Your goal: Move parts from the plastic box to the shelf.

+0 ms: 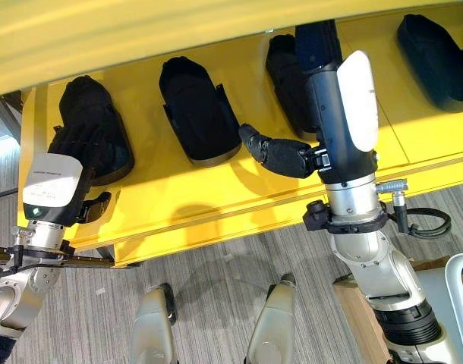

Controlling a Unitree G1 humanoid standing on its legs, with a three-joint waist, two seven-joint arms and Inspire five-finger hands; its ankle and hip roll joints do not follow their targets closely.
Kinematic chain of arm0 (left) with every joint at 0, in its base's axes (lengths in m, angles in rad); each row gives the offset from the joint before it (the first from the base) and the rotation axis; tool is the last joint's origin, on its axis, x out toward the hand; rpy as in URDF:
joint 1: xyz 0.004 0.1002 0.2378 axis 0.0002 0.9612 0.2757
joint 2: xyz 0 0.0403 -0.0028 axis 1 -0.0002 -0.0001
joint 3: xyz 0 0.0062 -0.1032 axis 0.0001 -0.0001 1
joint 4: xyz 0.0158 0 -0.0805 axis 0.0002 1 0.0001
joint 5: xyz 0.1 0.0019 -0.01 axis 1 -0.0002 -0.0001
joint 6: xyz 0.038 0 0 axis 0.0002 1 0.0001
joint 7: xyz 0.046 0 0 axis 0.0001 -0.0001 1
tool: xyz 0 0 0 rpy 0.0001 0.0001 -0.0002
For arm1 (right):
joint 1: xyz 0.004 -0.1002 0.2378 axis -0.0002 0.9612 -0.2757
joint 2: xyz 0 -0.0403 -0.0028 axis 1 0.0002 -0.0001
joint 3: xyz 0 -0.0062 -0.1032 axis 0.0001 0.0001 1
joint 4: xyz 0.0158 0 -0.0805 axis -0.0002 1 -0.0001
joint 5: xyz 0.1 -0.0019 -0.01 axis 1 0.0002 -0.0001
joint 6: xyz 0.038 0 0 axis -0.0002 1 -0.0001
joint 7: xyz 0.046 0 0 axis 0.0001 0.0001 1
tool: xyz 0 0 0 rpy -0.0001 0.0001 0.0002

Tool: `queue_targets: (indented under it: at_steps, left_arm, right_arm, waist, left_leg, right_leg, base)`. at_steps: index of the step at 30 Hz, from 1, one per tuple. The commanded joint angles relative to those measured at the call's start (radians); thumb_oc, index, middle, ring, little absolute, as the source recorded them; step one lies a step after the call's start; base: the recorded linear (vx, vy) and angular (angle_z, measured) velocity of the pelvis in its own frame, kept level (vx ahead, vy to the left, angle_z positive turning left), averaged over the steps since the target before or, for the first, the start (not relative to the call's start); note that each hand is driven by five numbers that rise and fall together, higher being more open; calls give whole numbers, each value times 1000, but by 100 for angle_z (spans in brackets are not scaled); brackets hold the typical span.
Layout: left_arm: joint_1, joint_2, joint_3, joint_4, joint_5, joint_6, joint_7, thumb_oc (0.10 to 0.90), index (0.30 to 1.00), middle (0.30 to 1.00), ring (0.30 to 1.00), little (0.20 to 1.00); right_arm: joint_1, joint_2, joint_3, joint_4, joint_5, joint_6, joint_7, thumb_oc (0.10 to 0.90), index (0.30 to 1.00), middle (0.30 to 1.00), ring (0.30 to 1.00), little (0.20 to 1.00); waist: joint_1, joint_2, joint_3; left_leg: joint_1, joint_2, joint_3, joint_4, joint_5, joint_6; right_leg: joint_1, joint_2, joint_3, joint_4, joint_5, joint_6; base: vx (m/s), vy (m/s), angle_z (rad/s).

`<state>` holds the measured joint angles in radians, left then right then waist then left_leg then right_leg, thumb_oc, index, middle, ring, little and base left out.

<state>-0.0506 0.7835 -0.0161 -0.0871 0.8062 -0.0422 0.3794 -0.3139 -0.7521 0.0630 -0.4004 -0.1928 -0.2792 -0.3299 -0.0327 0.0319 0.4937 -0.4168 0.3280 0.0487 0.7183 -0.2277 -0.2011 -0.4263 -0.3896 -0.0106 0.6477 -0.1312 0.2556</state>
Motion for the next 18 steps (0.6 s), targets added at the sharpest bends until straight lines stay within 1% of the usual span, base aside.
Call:
queue_targets:
  at_steps: [1, 6, 9, 10, 14, 18]
  left_arm:
    - [-50, 78, -29, -38, 56, 24, 2, 900, 1000, 1000, 1000, 1000]
    - [-62, 84, -68, -22, 74, 44, -58, 900, 1000, 1000, 1000, 1000]
    - [-53, 81, -84, -10, 73, 87, -96, 900, 1000, 1000, 1000, 1000]
    - [-53, 81, -85, -10, 73, 88, -96, 900, 1000, 1000, 1000, 1000]
    - [-33, 79, -84, 13, 42, 132, -106, 900, 1000, 1000, 1000, 1000]
    - [-15, 70, -77, 42, 17, 152, -112, 900, 1000, 1000, 1000, 1000]
  right_arm:
    - [-65, 44, -39, -82, 33, -64, -22, 900, 1000, 1000, 1000, 1000]
    - [-70, 43, -38, -83, 36, -63, -19, 900, 1000, 1000, 1000, 1000]
    - [-71, 43, -39, -84, 33, -59, -17, 900, 1000, 1000, 1000, 1000]
    - [-70, 43, -39, -84, 33, -60, -17, 900, 1000, 1000, 1000, 1000]
    - [-64, 39, -49, -86, 41, -63, -13, 900, 1000, 1000, 1000, 1000]
    - [-60, 45, -57, -89, 38, -65, -7, 900, 1000, 1000, 1000, 1000]
  waist:
    - [-15, -22, -110]
    - [-20, -22, -108]
    - [-20, -20, -106]
    - [-20, -20, -106]
    - [-19, -19, -105]
    - [-16, -18, -103]
  left_leg:
    - [107, 37, 67, -67, -68, 56]
    - [105, 37, 66, -64, -69, 54]
    - [105, 38, 66, -62, -70, 54]
    - [105, 38, 66, -63, -70, 54]
    - [102, 39, 64, -58, -71, 55]
    - [99, 38, 62, -54, -72, 56]
  right_leg:
    - [28, -18, 24, -76, 13, 6]
    - [27, -16, 31, -74, 14, 6]
    - [26, -15, 33, -74, 14, 6]
    - [26, -15, 33, -74, 14, 6]
    - [27, -14, 35, -74, 14, 6]
    - [26, -14, 37, -71, 14, 6]
  base:
    - [0, 0, 0]
    - [0, 0, 0]
    - [0, 0, 0]
    - [0, 0, 0]
    - [0, 0, 0]
    - [0, 0, 0]
